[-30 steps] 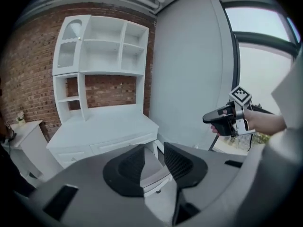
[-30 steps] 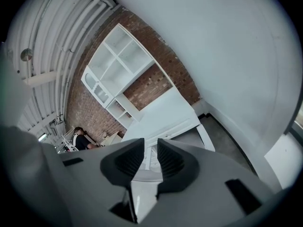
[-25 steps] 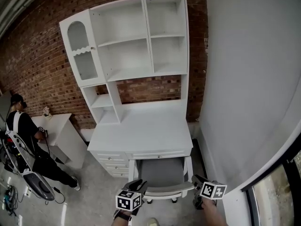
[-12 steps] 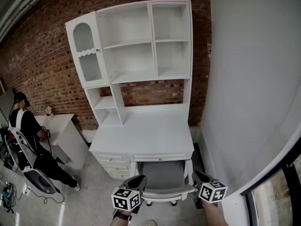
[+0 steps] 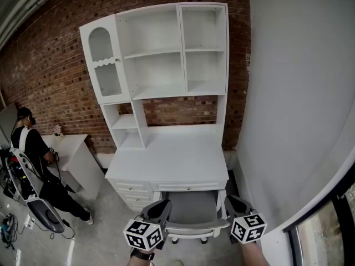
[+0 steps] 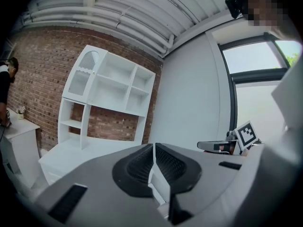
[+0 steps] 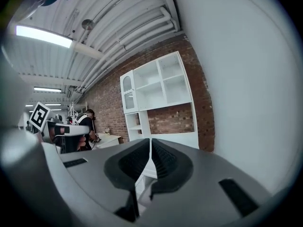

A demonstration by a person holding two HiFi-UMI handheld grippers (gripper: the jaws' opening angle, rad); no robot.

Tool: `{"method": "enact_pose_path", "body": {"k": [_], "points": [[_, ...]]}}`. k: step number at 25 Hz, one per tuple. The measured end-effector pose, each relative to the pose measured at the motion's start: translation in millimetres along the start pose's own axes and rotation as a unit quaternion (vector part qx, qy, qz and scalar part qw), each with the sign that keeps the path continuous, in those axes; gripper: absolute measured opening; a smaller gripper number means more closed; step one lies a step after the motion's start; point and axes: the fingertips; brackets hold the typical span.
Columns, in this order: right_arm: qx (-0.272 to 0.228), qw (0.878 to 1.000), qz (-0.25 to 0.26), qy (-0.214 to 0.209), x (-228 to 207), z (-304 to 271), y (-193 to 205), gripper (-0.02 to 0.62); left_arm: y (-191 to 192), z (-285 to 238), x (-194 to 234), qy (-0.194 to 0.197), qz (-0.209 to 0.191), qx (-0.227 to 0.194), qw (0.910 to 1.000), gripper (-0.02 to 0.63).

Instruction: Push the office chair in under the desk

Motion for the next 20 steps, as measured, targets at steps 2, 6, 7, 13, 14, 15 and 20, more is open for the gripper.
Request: {"method": "enact_pose_path", "body": {"k": [2,6,7,13,14,15,20], "points": [[-0.012,1.0,0.02,0.004,3.8,1.6,-13.4,0.011,-12.3,3.0,-4.6,0.002,-0.004,-0.012,0.9999,0.017],[-0.028,0.999,0.038,0.005,10.5,5.8,-31.3,0.009,-28.7,7.1,-11.4,0.003,-0.015,-0.03,0.9994,0.015],[-0.031,0.999,0.038,0.003,11.8,6.4,-35.3,0.009,-32.0,7.8,-12.6,0.003,-0.017,-0.033,0.9993,0.014],[-0.046,0.998,0.049,0.011,12.0,11.2,-55.7,0.008,-46.7,14.8,-14.7,-0.001,-0.024,-0.051,0.9984,0.014],[-0.047,0.997,0.051,0.013,9.4,10.6,-58.0,0.006,-50.2,15.2,-13.7,-0.006,-0.028,-0.055,0.9981,0.012],[-0.048,0.997,0.054,0.016,6.3,10.0,-60.8,0.006,-53.9,15.1,-12.8,-0.011,-0.032,-0.059,0.9977,0.012],[-0.056,0.995,0.073,0.028,-6.5,6.5,-74.0,0.005,-64.4,6.8,-13.1,-0.019,-0.036,-0.07,0.9967,0.009]]}}
Point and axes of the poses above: the fingertips, and each gripper's own axes: z backward along the fingers, x to its left, y out of its underside, and after that the axes turned 12 degrees about z, right-handed
